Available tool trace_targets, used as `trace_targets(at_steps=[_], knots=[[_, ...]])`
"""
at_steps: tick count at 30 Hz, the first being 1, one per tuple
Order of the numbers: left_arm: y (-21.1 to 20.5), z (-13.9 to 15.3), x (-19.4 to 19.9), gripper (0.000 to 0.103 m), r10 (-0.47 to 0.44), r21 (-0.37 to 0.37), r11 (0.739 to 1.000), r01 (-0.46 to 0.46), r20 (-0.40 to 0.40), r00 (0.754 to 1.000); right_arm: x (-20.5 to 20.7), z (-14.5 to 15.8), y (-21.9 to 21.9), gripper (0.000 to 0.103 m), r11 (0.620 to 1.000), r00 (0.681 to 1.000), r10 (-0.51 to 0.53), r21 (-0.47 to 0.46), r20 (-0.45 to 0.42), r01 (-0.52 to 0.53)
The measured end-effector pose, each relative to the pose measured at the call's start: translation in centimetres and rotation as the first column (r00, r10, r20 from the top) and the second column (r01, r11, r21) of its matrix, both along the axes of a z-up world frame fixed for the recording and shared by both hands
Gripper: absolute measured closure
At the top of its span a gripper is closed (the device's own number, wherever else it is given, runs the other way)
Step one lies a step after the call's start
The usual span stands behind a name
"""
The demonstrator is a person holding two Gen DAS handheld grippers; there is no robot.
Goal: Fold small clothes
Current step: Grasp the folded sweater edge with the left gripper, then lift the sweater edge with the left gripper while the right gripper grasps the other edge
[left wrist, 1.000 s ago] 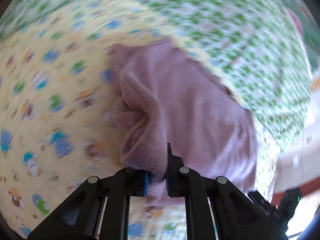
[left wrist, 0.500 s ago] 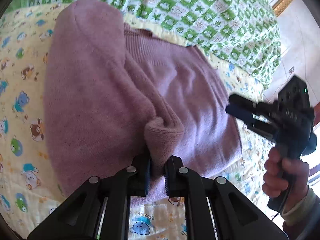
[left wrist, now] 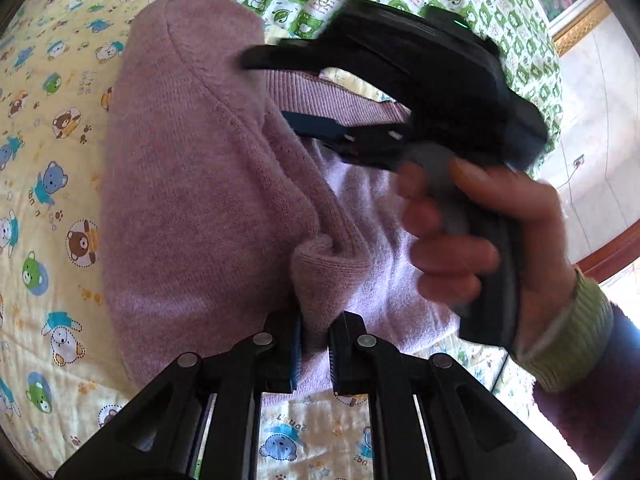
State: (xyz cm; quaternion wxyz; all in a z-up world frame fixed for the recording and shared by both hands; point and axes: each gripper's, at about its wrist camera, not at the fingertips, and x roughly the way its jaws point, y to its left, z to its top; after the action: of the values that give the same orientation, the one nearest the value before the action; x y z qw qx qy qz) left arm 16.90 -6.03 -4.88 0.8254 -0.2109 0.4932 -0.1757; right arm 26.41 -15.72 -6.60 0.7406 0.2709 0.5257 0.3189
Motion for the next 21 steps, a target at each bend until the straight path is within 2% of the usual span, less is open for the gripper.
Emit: trace_targets(at_steps=[4, 6, 7, 8, 12, 15, 19, 21], knots=[[0.3, 0.1, -0.3, 0.094, 0.007, -0.008, 1.000, -0.007, -0.002, 1.000, 2.3, -0.9, 3.0, 0.039, 0.997, 0.997, 0.072, 0.004, -0.025, -0.072], [0.6, 0.2, -0.5, 0.094, 0.010, -0.005, 1.000, -0.010, 0.003, 1.000, 3.2, -0.7, 3.8, 0.056, 0.996, 0.997, 0.080, 0.026, -0.010, -0.080], [0.6, 0.4, -0.6, 0.094, 0.010, -0.006, 1.000, -0.010, 0.007, 1.000, 3.4, -0.6, 3.9, 0.075, 0.996, 0.996, 0.086, 0.037, -0.006, -0.086], [0.7, 0.8, -0.6, 0.094, 0.009, -0.012, 1.000, -0.009, 0.011, 1.000, 3.7, -0.4, 4.2, 0.086, 0.996, 0.996, 0.088, 0.029, -0.007, -0.088], [0.0, 2.7, -0.4, 0.094, -0.011, -0.058, 0.998, 0.013, 0.036, 0.999, 3.2, 2.3, 3.7, 0.088, 0.995, 0.993, 0.097, 0.002, 0.060, -0.097], [-2.0, 5.1, -0.3, 0.094, -0.071, -0.108, 0.991, 0.081, 0.091, 0.993, 2.1, 5.6, 1.6, 0.088, 0.997, 0.989, 0.068, 0.010, 0.132, -0.070], [-7.2, 6.5, 0.3, 0.094, -0.207, -0.109, 0.969, 0.223, 0.142, 0.968, 0.5, 10.2, -4.1, 0.088, 1.000, 0.975, -0.001, 0.017, 0.221, -0.002], [-10.1, 5.9, 0.8, 0.094, -0.268, -0.084, 0.956, 0.282, 0.143, 0.953, -0.3, 10.8, -7.6, 0.089, 0.999, 0.969, -0.046, -0.010, 0.241, 0.049]])
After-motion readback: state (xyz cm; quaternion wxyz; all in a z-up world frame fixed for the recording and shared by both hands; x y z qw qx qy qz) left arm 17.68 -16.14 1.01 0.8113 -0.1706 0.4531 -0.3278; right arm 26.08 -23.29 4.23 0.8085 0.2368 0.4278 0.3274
